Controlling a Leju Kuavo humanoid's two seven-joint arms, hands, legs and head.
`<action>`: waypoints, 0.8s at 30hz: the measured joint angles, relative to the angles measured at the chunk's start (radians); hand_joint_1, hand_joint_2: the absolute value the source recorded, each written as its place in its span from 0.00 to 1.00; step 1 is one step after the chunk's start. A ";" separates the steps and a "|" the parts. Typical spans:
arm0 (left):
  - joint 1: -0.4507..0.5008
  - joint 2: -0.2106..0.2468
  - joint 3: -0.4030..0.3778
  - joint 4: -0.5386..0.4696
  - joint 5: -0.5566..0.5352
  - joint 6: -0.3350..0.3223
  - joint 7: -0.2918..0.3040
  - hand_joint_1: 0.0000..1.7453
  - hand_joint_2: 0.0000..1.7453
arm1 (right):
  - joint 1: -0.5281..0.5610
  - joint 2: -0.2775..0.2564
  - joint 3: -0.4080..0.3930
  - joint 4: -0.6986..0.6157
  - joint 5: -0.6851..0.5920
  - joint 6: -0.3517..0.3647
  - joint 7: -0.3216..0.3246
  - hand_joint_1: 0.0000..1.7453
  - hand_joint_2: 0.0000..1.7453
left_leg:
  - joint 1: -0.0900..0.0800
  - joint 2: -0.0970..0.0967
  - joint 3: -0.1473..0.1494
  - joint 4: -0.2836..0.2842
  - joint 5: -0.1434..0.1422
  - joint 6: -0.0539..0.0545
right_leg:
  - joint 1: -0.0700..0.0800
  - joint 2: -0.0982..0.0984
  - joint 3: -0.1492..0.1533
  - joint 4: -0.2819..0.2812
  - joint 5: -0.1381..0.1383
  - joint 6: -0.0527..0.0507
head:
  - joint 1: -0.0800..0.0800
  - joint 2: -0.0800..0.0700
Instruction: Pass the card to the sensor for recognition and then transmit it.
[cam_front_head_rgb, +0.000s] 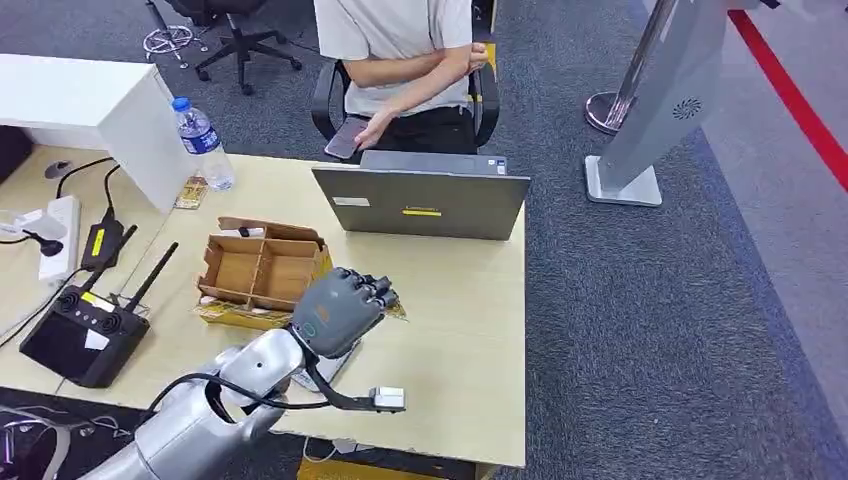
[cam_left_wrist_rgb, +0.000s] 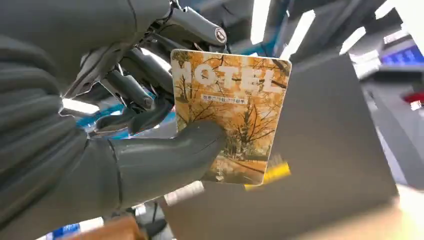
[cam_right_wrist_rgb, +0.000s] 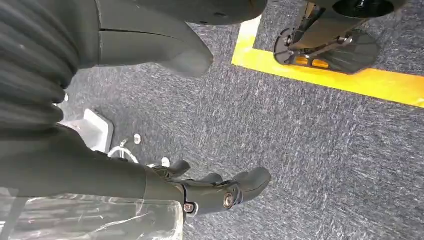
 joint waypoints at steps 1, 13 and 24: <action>0.002 0.000 -0.009 0.016 -0.005 -0.008 0.007 1.00 1.00 | 0.000 0.000 -0.002 0.000 0.000 0.000 0.000 0.00 1.00 | 0.000 0.000 0.000 0.000 0.000 0.000 | 0.000 0.000 0.000 0.000 0.000 0.000 | 0.000 0.000; 0.074 0.070 -0.022 0.050 -0.143 -0.013 0.150 1.00 1.00 | 0.006 0.003 -0.048 0.000 0.000 -0.015 0.003 0.00 1.00 | 0.000 0.000 -0.001 0.000 0.000 0.000 | 0.000 0.000 -0.001 0.000 0.000 0.000 | 0.000 0.000; 0.136 0.130 -0.022 0.047 -0.142 -0.060 0.152 1.00 1.00 | 0.008 0.003 -0.075 0.000 0.016 -0.021 0.021 0.00 1.00 | 0.000 0.000 -0.001 0.000 0.000 0.000 | 0.000 0.000 0.000 0.000 0.000 0.000 | 0.000 0.000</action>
